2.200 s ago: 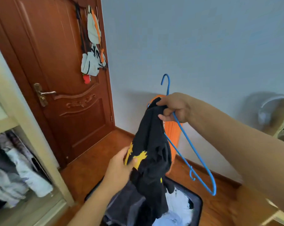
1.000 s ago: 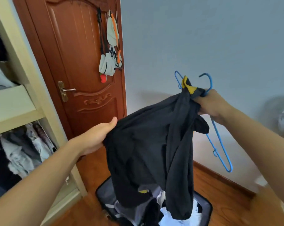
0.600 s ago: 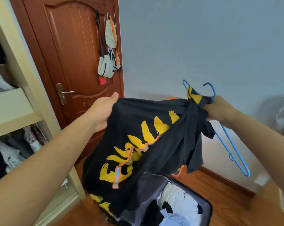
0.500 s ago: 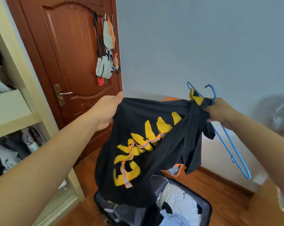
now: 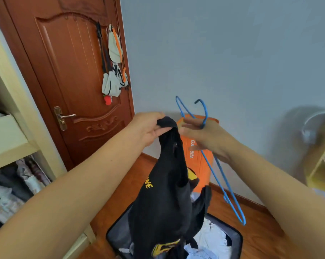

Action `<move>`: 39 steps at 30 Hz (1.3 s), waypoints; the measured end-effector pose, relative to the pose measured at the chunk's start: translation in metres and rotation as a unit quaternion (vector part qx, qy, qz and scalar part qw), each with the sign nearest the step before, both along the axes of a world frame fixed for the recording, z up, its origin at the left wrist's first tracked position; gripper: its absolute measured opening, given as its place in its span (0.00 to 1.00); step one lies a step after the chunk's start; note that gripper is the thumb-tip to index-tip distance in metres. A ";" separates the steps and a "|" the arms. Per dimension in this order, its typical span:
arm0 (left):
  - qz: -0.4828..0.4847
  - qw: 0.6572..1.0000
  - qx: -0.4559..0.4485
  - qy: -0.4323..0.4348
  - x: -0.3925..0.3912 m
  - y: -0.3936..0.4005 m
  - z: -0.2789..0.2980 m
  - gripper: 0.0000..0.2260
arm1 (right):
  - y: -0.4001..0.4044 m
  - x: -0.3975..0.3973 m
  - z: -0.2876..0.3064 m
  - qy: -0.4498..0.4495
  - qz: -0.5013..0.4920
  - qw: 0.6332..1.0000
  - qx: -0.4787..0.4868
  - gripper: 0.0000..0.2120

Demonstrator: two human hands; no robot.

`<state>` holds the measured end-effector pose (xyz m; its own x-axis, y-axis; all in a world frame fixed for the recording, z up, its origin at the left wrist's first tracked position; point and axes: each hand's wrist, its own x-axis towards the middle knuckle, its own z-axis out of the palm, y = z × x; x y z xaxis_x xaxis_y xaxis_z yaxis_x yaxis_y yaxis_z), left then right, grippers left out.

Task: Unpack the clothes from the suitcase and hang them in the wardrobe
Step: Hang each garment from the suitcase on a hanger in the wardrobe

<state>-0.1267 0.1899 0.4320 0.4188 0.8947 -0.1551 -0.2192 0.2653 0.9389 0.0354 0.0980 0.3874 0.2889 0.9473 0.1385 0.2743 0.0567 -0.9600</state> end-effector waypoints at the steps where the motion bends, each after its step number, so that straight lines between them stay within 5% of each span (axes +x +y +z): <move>1: 0.010 1.000 -0.004 -0.010 0.004 -0.005 0.001 0.03 | -0.001 -0.010 -0.012 -0.008 0.013 1.000 -0.015 0.30; 4: 0.033 0.999 -0.003 -0.041 0.003 -0.012 0.007 0.04 | -0.001 -0.026 -0.054 -0.107 -0.045 0.992 -0.044 0.13; 6: 0.067 0.996 0.049 -0.019 -0.007 -0.007 0.012 0.10 | 0.001 -0.024 -0.077 -0.137 -0.094 0.984 -0.071 0.14; 10: 0.082 0.965 0.184 0.171 -0.053 0.010 0.008 0.08 | -0.003 0.004 -0.075 -0.045 -0.121 0.989 -0.069 0.05; 12: 0.049 0.932 0.223 0.280 -0.075 0.016 -0.003 0.07 | -0.006 0.010 -0.052 -0.059 -0.100 0.993 -0.035 0.07; 16: 0.065 0.784 0.369 0.494 -0.095 0.018 -0.021 0.12 | 0.000 0.006 -0.004 -0.033 -0.049 0.998 -0.017 0.15; 19: 0.083 0.774 0.380 0.500 -0.101 0.021 -0.025 0.14 | 0.002 0.001 0.014 0.080 -0.020 0.995 -0.049 0.12; 24: 0.089 0.716 0.394 0.570 -0.114 0.037 -0.048 0.11 | 0.005 0.000 0.026 0.013 -0.094 0.995 0.033 0.09; 25: 0.093 0.734 0.384 0.553 -0.114 0.038 -0.051 0.11 | 0.005 0.002 0.027 -0.001 -0.103 0.994 0.037 0.09; 26: 0.095 0.787 0.351 0.498 -0.111 0.038 -0.054 0.13 | 0.005 0.005 0.027 -0.015 -0.112 0.993 0.033 0.10; 28: 0.089 0.929 0.208 0.292 -0.099 0.029 -0.052 0.11 | 0.005 0.015 0.025 -0.034 -0.139 0.990 0.014 0.09; 29: 0.081 0.964 0.140 0.210 -0.093 0.023 -0.049 0.08 | 0.004 0.021 0.023 -0.040 -0.156 0.987 0.003 0.08; 31: 0.046 0.967 0.147 0.201 -0.085 0.017 -0.045 0.03 | -0.001 0.034 0.019 -0.037 -0.189 0.981 -0.018 0.07; 33: 0.016 0.898 0.290 0.330 -0.077 0.012 -0.042 0.08 | -0.009 0.047 0.013 -0.025 -0.209 0.977 -0.033 0.07; 36: 0.085 0.740 0.462 0.481 -0.060 0.014 -0.041 0.12 | -0.023 0.061 0.005 -0.035 -0.163 0.983 -0.075 0.07; 39: 0.099 0.708 0.472 0.516 -0.040 0.031 -0.046 0.11 | -0.040 0.062 0.000 -0.077 -0.105 0.985 -0.114 0.13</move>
